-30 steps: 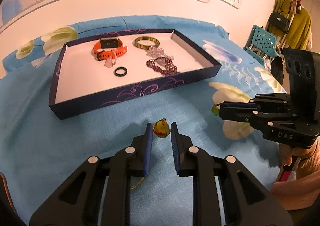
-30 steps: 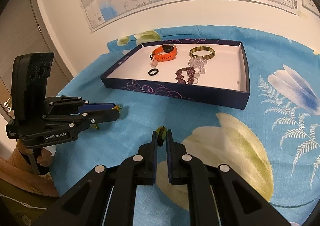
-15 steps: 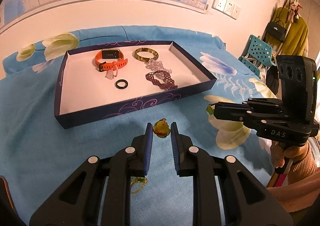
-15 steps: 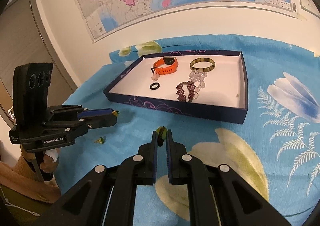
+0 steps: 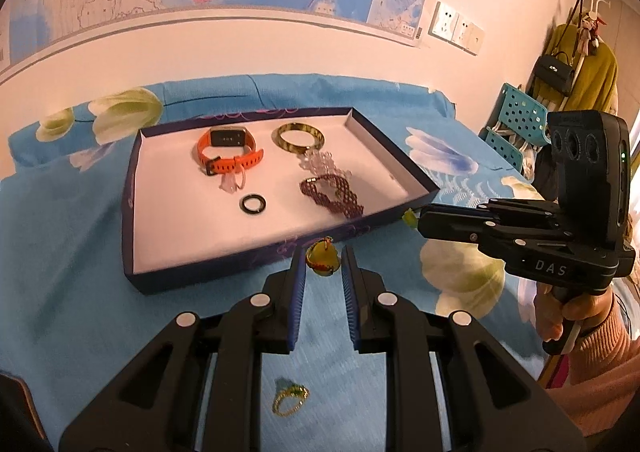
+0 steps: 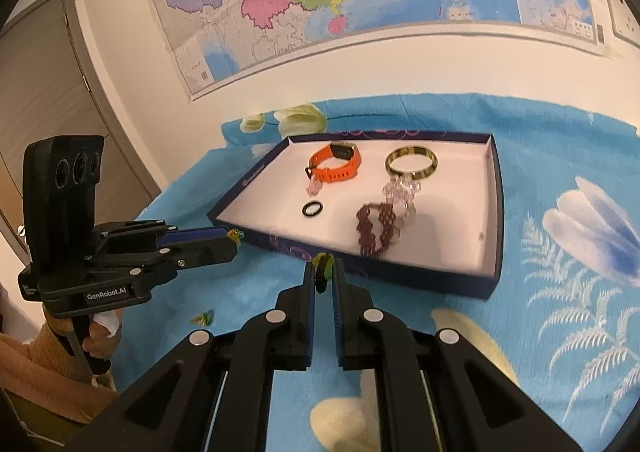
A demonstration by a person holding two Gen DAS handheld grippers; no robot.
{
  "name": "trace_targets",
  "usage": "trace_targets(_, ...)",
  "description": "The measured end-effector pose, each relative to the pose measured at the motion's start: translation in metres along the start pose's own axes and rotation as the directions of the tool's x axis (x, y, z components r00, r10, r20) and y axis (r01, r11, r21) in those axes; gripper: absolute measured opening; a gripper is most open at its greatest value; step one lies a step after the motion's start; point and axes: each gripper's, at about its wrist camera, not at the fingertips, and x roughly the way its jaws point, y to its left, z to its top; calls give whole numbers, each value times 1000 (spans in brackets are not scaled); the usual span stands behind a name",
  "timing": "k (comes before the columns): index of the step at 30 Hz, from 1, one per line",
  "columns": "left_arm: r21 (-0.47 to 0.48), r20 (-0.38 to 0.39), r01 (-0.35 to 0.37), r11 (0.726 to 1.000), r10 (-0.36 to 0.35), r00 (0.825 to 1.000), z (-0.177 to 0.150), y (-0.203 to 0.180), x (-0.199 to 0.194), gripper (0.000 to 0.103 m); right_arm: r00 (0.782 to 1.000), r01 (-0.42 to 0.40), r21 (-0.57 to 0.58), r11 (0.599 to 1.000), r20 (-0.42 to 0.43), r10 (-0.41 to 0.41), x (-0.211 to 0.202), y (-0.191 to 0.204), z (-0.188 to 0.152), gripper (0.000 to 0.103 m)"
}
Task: Organize jewelry
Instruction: 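Carry the pendant to the tray with the left gripper while the right gripper carries the green item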
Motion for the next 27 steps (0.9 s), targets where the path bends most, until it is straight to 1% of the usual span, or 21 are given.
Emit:
trace_targets(8,-4,19,-14,1000,15,1000,15,4,6,19,1000,4,-25,1000,10,-4,9,1,16,7)
trace_targets(17,-13,19,-35,999,35,999,25,10,15,19,1000,9,-39,999,12,-8,18,2,27,7)
trace_targets(27,-36,1,-49,998,49,999,35,21,30,19,1000,10,-12,1000,-13,-10,39,-9,39,7)
